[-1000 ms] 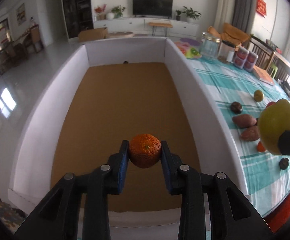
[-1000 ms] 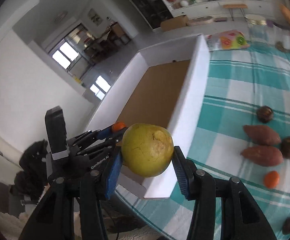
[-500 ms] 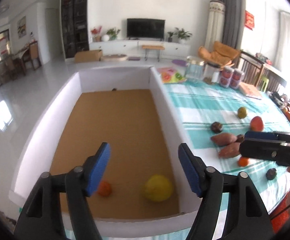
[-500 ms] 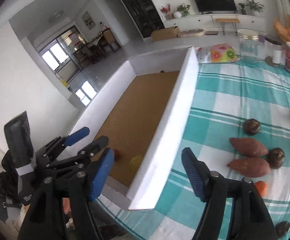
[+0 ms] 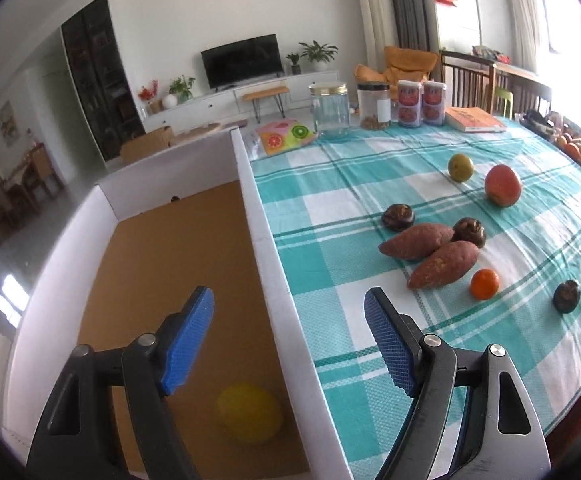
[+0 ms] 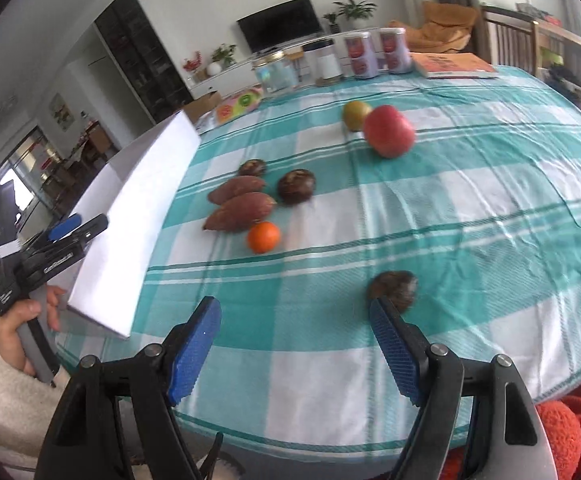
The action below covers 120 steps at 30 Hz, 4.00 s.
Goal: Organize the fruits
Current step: 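Move both grippers back over the table toward the remaining fruit, then close the left gripper around a sweet potato and lift it, then grasp the second small orange with the right gripper while the left carries the sweet potato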
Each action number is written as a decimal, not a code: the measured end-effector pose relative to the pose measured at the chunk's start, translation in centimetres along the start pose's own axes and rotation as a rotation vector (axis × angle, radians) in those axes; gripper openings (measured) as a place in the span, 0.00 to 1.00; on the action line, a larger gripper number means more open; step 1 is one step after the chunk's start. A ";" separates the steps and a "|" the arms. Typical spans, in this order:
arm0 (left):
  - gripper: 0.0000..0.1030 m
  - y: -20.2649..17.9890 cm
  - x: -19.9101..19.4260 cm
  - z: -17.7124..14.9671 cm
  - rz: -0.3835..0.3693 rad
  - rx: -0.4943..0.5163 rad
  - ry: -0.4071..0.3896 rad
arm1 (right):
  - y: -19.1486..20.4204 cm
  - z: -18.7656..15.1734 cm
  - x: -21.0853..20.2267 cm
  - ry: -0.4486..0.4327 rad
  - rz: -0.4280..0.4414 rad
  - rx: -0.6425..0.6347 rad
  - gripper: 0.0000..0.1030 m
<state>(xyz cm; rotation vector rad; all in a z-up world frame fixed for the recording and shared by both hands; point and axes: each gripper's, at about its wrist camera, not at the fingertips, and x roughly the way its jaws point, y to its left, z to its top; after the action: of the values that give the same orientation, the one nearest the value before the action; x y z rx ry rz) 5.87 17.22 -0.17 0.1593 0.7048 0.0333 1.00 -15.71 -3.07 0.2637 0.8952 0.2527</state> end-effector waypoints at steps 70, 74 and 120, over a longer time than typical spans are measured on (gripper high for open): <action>0.88 -13.2 14.2 3.6 -0.385 -0.104 0.482 | -6.6 -1.6 -2.9 -0.137 -0.220 0.086 0.82; 0.88 -13.2 11.9 2.5 -0.531 -0.099 0.561 | -6.8 -1.6 -3.0 -0.139 -0.214 0.094 0.82; 0.42 10.6 -2.0 -3.3 -0.134 -0.500 0.247 | 22.1 5.2 6.5 0.212 0.439 -0.382 0.32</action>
<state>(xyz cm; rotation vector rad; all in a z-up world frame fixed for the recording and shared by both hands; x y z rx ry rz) 2.47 28.01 0.26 -0.3774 0.9305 0.1009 6.63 6.47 2.55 0.0739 0.9715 0.8617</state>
